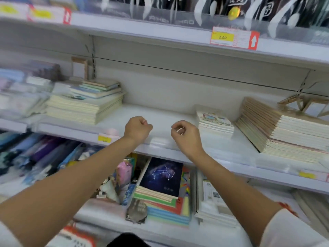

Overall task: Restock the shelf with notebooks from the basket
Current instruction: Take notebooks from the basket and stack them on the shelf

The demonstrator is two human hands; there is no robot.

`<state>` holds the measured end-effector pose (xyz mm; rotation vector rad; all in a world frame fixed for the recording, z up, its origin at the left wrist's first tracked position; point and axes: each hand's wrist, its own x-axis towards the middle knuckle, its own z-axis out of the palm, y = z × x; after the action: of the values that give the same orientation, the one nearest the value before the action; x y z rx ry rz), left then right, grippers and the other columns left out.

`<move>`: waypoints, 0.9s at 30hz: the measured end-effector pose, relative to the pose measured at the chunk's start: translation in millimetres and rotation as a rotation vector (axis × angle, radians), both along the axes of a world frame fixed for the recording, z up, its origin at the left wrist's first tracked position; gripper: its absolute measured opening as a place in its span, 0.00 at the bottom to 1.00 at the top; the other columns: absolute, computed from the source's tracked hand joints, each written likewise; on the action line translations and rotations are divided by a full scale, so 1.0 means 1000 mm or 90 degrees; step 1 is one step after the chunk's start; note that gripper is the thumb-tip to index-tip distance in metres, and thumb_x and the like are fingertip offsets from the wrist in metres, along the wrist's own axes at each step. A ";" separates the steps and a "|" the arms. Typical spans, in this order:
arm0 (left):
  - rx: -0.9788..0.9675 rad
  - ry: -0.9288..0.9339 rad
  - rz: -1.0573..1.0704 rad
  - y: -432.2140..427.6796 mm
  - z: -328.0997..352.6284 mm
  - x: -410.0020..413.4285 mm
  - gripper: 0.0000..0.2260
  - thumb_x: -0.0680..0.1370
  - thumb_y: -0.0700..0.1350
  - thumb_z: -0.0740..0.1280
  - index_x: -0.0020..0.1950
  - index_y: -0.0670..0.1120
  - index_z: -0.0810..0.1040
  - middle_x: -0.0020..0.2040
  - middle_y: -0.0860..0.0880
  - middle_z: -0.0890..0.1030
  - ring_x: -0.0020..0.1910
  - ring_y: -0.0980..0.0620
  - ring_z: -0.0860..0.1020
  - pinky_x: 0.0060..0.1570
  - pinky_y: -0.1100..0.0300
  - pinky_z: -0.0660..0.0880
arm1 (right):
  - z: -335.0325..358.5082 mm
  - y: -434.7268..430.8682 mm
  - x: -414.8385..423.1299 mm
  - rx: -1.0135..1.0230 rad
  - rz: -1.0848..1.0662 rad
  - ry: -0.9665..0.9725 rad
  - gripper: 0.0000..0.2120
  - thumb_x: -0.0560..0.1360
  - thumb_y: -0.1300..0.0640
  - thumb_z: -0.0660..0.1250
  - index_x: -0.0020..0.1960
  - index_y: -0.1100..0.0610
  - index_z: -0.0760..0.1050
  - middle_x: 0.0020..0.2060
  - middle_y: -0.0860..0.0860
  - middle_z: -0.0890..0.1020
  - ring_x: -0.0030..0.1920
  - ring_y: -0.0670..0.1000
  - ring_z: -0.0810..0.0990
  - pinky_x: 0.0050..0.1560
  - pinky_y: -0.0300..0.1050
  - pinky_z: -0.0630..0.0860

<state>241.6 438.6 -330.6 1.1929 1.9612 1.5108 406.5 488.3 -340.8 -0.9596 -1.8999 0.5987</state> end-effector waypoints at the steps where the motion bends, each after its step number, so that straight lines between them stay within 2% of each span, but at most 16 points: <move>1: -0.015 0.001 0.016 -0.021 -0.007 -0.013 0.13 0.72 0.37 0.67 0.29 0.45 0.67 0.29 0.49 0.69 0.31 0.50 0.68 0.36 0.60 0.67 | -0.006 -0.016 -0.015 -0.013 0.028 0.000 0.04 0.72 0.62 0.68 0.44 0.55 0.79 0.40 0.49 0.81 0.36 0.46 0.76 0.42 0.37 0.74; 5: -0.079 -0.032 0.083 -0.110 -0.042 -0.066 0.16 0.72 0.36 0.66 0.28 0.45 0.64 0.27 0.46 0.66 0.28 0.49 0.64 0.36 0.60 0.65 | -0.041 -0.077 -0.078 -0.093 0.142 -0.035 0.04 0.72 0.63 0.69 0.42 0.55 0.79 0.33 0.48 0.78 0.35 0.45 0.75 0.42 0.37 0.74; 8: -0.143 -0.036 0.154 -0.175 -0.078 -0.099 0.09 0.71 0.38 0.67 0.33 0.43 0.69 0.31 0.43 0.68 0.33 0.49 0.67 0.37 0.57 0.65 | -0.082 -0.122 -0.126 -0.127 0.223 -0.093 0.02 0.71 0.64 0.69 0.42 0.58 0.79 0.33 0.47 0.78 0.36 0.46 0.75 0.43 0.43 0.74; 11: -0.202 -0.090 0.205 -0.234 -0.115 -0.124 0.09 0.72 0.38 0.67 0.35 0.43 0.69 0.33 0.43 0.68 0.35 0.48 0.67 0.34 0.59 0.65 | -0.124 -0.164 -0.168 -0.177 0.308 -0.166 0.02 0.72 0.64 0.70 0.43 0.60 0.81 0.37 0.52 0.81 0.39 0.48 0.77 0.45 0.44 0.74; 13: -0.220 -0.133 0.240 -0.270 -0.137 -0.142 0.09 0.73 0.37 0.68 0.34 0.42 0.71 0.31 0.43 0.70 0.32 0.47 0.68 0.33 0.60 0.65 | -0.149 -0.188 -0.191 -0.226 0.369 -0.209 0.02 0.73 0.64 0.70 0.44 0.59 0.81 0.40 0.55 0.82 0.42 0.50 0.78 0.47 0.47 0.75; 15: -0.247 -0.167 0.286 -0.308 -0.160 -0.159 0.11 0.72 0.38 0.69 0.32 0.43 0.72 0.28 0.45 0.70 0.28 0.48 0.68 0.29 0.62 0.64 | -0.174 -0.207 -0.210 -0.270 0.413 -0.267 0.01 0.73 0.61 0.70 0.44 0.58 0.80 0.41 0.55 0.82 0.43 0.52 0.79 0.48 0.49 0.75; 18: -0.292 -0.215 0.353 -0.361 -0.197 -0.175 0.11 0.72 0.37 0.69 0.32 0.43 0.72 0.28 0.46 0.70 0.27 0.49 0.67 0.27 0.63 0.62 | -0.209 -0.236 -0.226 -0.328 0.458 -0.354 0.06 0.75 0.59 0.70 0.50 0.60 0.79 0.41 0.53 0.80 0.41 0.54 0.78 0.45 0.51 0.75; 21: -0.340 -0.267 0.378 -0.405 -0.235 -0.181 0.10 0.74 0.36 0.68 0.33 0.42 0.73 0.29 0.45 0.69 0.28 0.48 0.66 0.27 0.64 0.61 | -0.244 -0.265 -0.230 -0.368 0.482 -0.400 0.05 0.74 0.61 0.68 0.49 0.56 0.78 0.47 0.51 0.79 0.46 0.53 0.79 0.41 0.45 0.76; 23: -0.383 -0.310 0.387 -0.431 -0.261 -0.180 0.09 0.75 0.35 0.67 0.35 0.39 0.73 0.29 0.45 0.69 0.26 0.48 0.65 0.26 0.64 0.61 | -0.263 -0.282 -0.231 -0.378 0.499 -0.434 0.06 0.74 0.60 0.68 0.51 0.56 0.79 0.48 0.52 0.79 0.49 0.53 0.79 0.46 0.45 0.77; 25: -0.426 -0.348 0.413 -0.454 -0.291 -0.180 0.08 0.74 0.35 0.67 0.35 0.37 0.73 0.28 0.44 0.70 0.24 0.48 0.65 0.26 0.64 0.62 | -0.276 -0.292 -0.231 -0.385 0.517 -0.487 0.11 0.75 0.59 0.68 0.56 0.57 0.78 0.52 0.52 0.79 0.52 0.53 0.78 0.48 0.44 0.76; 27: -0.465 -0.399 0.435 -0.473 -0.317 -0.176 0.08 0.74 0.37 0.69 0.37 0.36 0.73 0.30 0.43 0.73 0.26 0.46 0.70 0.29 0.61 0.66 | -0.284 -0.295 -0.231 -0.381 0.526 -0.538 0.14 0.76 0.58 0.67 0.62 0.57 0.76 0.58 0.53 0.77 0.57 0.52 0.77 0.49 0.40 0.72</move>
<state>65.9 -34.4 -647.9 -0.2555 2.2015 1.0281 175.8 193.8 -624.6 -0.8035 -2.9999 1.4757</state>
